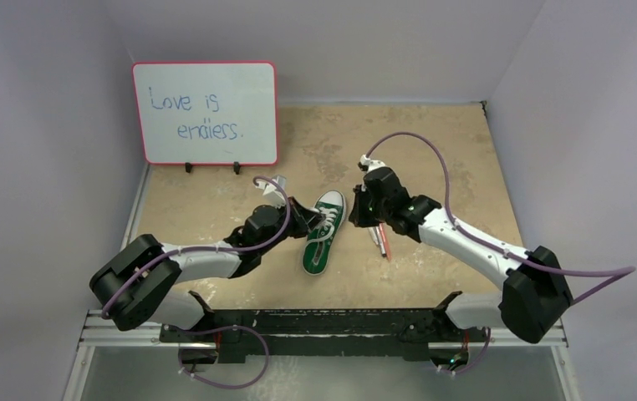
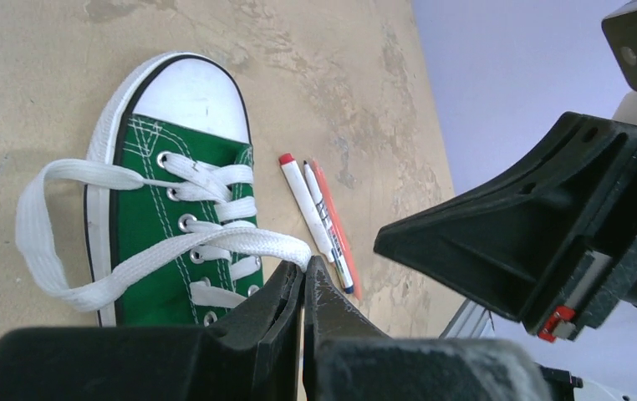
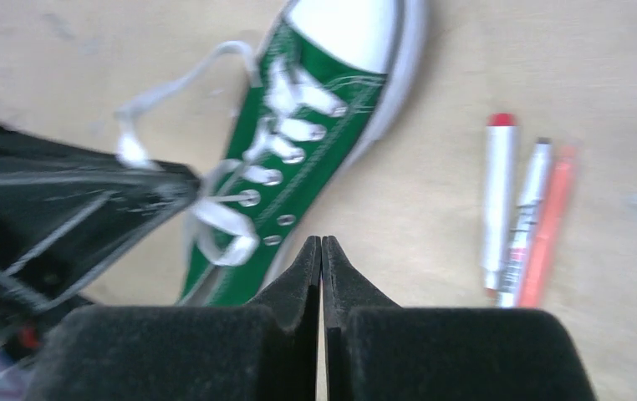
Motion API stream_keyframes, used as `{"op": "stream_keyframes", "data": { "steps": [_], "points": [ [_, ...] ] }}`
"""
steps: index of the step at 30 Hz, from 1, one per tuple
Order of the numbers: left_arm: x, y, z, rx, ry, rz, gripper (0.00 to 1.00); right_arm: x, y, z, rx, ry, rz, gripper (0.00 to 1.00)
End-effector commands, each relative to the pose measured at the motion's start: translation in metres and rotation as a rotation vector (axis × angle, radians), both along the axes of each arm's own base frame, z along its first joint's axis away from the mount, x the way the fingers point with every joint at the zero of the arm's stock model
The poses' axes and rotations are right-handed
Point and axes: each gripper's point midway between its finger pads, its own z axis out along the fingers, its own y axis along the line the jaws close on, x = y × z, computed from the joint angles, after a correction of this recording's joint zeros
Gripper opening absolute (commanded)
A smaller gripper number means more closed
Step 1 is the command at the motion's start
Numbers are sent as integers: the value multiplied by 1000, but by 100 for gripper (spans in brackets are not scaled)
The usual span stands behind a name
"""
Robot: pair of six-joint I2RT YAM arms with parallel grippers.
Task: Tie the shoes
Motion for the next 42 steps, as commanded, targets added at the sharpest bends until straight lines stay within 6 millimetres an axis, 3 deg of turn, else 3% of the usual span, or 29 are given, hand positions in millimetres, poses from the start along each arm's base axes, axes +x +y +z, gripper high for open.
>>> {"op": "stream_keyframes", "data": {
  "steps": [1, 5, 6, 8, 11, 13, 14, 18, 24, 26, 28, 30, 33, 35, 37, 40, 42],
  "points": [
    [11, 2, 28, -46, -75, 38, 0, 15, -62, -10, -399, -34, -44, 1],
    [10, 3, 27, -41, -72, 39, 0, 29, -90, -5, -573, -65, -118, 4],
    [10, 3, 27, -39, -70, 40, 0, 27, -88, -5, -572, -53, -104, 6],
    [10, 3, 26, -38, -67, 38, 0, 15, -60, -9, -447, -33, 36, 22],
    [10, 2, 27, -41, -69, 35, 0, -14, -1, -1, -92, -26, 234, 50],
    [10, 1, 28, -40, -70, 31, 0, -23, 19, 5, 70, -35, 256, 63],
    [11, 0, 29, -42, -71, 28, 0, -19, 30, 11, 139, -76, 257, 65],
    [10, -1, 31, -48, -71, 25, 0, -22, 51, 7, 287, -29, 253, 66],
    [8, -1, 33, -50, -69, 20, 0, -12, 60, -9, 329, 8, 187, 58],
    [8, 0, 34, -51, -72, 21, 0, -6, 58, -17, 311, 23, 142, 54],
    [9, 0, 35, -54, -74, 24, 0, -2, 46, -32, 242, 55, 67, 42],
    [9, 1, 35, -50, -75, 28, 0, -3, 27, -41, 162, 63, 3, 26],
    [10, 4, 31, -29, -74, 37, 0, -13, -14, -49, 2, 49, -71, 20],
    [10, 4, 29, -22, -74, 36, 0, -19, -41, -53, -115, 41, -108, 19],
    [10, 4, 29, -12, -78, 34, 0, -10, -63, -48, -224, -34, -121, 23],
    [9, 5, 27, 0, -75, 31, 0, 14, -82, -36, -388, -162, -118, 38],
    [8, 6, 26, 3, -72, 31, 0, 23, -82, -27, -451, -172, -80, 42]
  ]
}}
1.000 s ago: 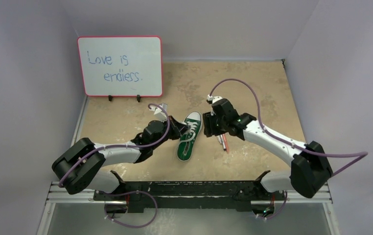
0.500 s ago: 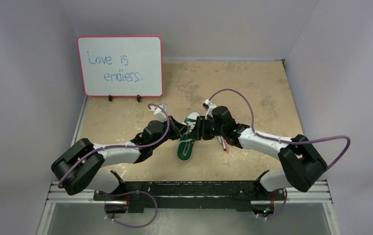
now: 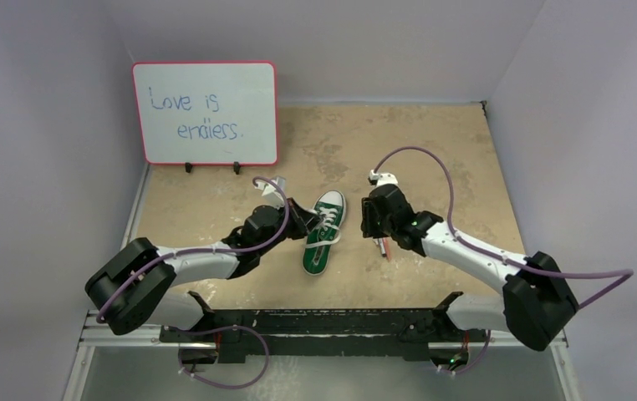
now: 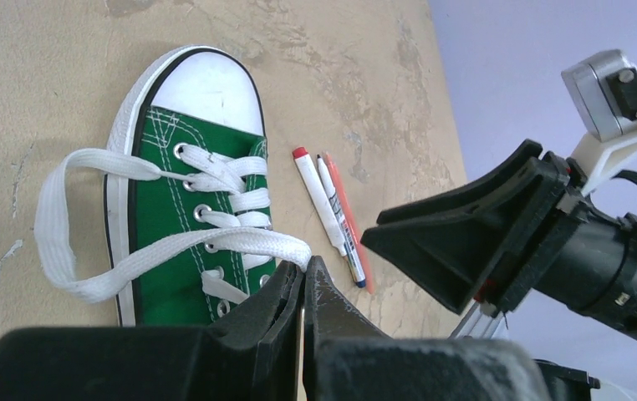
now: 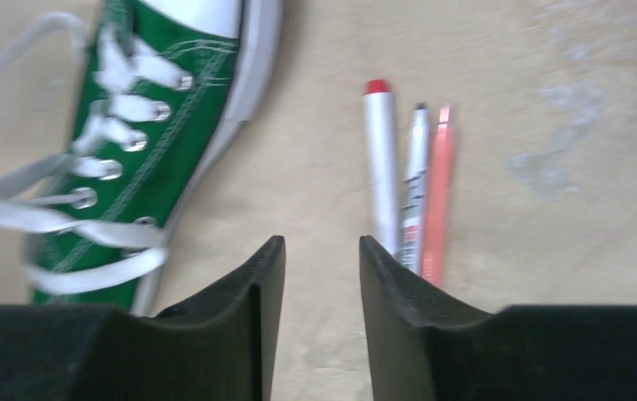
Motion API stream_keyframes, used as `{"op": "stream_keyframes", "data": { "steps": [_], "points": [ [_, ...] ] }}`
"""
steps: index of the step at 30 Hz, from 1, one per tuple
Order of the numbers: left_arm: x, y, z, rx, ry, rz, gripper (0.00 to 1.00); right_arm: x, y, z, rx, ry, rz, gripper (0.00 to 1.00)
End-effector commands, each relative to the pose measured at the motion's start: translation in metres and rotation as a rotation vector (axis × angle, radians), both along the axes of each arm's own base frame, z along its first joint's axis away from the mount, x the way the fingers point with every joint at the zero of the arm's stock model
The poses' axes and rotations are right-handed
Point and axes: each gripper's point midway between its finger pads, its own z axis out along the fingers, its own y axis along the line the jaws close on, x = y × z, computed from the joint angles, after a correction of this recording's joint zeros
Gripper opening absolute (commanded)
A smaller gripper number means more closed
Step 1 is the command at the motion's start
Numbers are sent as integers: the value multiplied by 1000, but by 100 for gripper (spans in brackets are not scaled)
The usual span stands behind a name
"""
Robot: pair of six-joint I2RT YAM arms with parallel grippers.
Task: Tie the shoes
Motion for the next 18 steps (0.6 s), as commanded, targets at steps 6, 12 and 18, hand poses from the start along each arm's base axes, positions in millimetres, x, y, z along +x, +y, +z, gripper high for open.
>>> {"op": "stream_keyframes", "data": {
  "steps": [6, 12, 18],
  "points": [
    [10, -1, 32, -39, -68, 22, 0, -1, 33, 37, 121, -3, 199, 56],
    [9, -5, 37, -45, -50, 8, 0, -19, 74, 40, 431, -5, 258, 65],
    [6, -5, 42, -48, -45, -4, 0, -11, 86, 15, 466, 34, 240, 54]
  ]
}}
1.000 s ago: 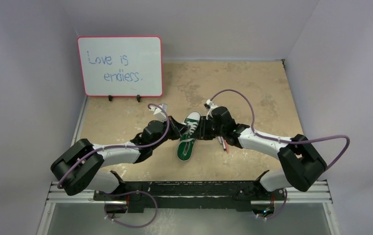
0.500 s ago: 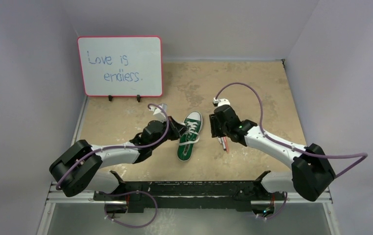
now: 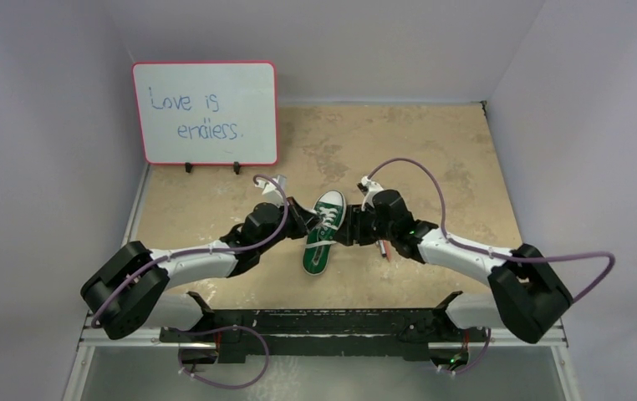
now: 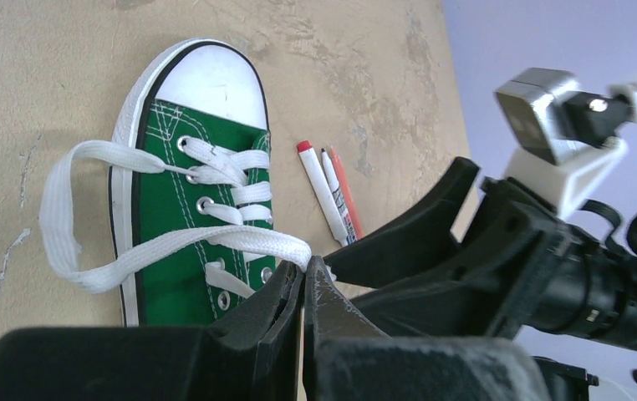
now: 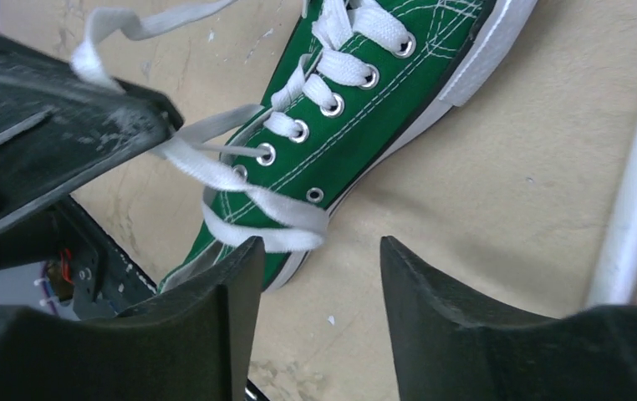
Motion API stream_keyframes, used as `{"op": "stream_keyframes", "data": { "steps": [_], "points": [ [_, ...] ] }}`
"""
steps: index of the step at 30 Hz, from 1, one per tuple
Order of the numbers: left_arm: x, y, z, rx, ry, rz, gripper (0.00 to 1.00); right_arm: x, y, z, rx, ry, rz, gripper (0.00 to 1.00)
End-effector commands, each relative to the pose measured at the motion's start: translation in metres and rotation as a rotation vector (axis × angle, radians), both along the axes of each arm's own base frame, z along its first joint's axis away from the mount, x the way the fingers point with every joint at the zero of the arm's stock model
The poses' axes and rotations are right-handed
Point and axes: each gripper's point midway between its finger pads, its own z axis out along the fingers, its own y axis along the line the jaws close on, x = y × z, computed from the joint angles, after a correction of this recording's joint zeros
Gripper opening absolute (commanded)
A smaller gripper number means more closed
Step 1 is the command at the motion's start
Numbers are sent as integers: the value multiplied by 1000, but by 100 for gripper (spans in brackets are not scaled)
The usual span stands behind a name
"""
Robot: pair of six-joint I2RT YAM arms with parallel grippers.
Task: Tie the shoes
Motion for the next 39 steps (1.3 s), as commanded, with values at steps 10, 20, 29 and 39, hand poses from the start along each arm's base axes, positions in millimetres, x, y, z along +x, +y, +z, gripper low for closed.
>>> {"op": "stream_keyframes", "data": {
  "steps": [10, 20, 29, 39],
  "points": [
    [7, -13, 46, -97, -65, -21, 0, 33, 4, -16, 63, -28, -181, 10],
    [10, -11, 43, -84, -75, -8, 0, 39, -72, 10, -344, -182, -252, 0],
    [9, -8, 44, -91, -85, 0, 0, 25, -55, 11, -475, -49, -12, 0],
    [8, -13, 42, -90, -97, -31, 0, 12, -42, -16, -467, 110, 37, 24]
  ]
}}
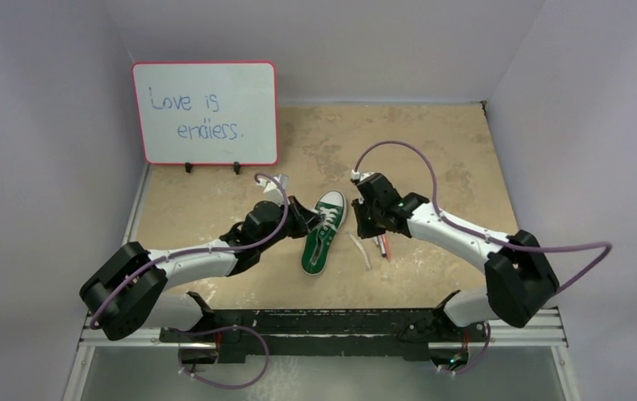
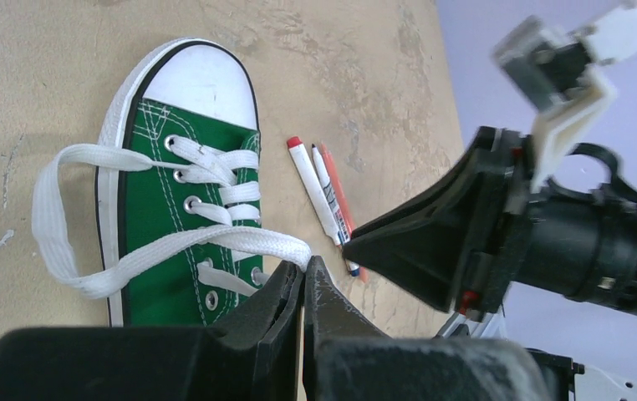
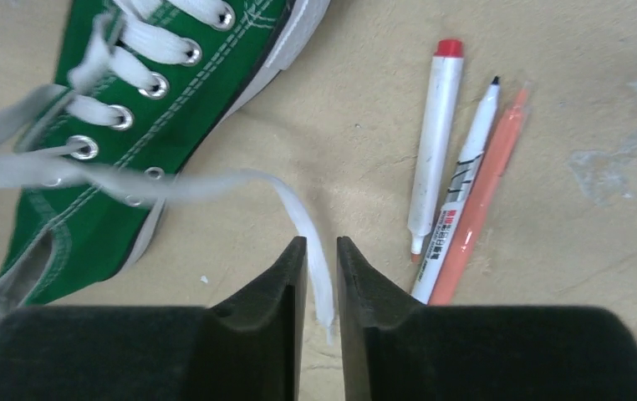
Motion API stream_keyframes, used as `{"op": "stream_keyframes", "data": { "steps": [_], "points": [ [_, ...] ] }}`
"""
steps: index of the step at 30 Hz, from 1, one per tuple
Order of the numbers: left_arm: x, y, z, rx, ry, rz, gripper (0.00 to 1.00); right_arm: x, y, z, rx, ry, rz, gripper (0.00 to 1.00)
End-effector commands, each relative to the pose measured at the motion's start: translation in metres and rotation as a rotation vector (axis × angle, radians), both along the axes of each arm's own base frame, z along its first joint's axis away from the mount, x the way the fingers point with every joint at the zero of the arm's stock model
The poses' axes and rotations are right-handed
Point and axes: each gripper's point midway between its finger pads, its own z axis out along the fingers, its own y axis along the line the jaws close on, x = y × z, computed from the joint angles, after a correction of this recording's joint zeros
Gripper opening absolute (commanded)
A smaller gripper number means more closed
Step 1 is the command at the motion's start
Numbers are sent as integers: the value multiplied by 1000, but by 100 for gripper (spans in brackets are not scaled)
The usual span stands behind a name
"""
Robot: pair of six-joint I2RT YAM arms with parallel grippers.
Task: Tie the shoes
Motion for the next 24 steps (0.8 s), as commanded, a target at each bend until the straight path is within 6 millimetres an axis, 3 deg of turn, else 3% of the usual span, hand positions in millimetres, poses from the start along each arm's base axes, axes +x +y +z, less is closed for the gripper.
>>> {"op": "stream_keyframes", "data": {
  "steps": [1, 5, 9, 13, 18, 21, 23, 24],
  "points": [
    [11, -9, 36, -87, -102, -4, 0, -3, 12, -15, 5, 84, 38, 30],
    [9, -8, 34, -83, -104, -7, 0, -8, 4, -28, -32, 115, -6, 39],
    [10, -7, 32, -74, -108, -4, 0, -29, 16, -41, 82, 140, 56, 42],
    [10, -11, 33, -74, -108, -20, 0, -32, 20, -48, 80, 117, 102, 45],
    [10, -12, 32, -74, -105, -27, 0, -30, 10, -68, -79, 94, 34, 46],
    [10, -12, 34, -78, -105, -27, 0, -35, 0, -83, -207, 93, -22, 39],
    [9, -12, 35, -78, -104, -26, 0, -36, -5, -86, -263, 73, -59, 24],
    [9, -12, 34, -75, -103, -25, 0, -36, -8, -84, -286, 62, -86, 11]
  ]
}}
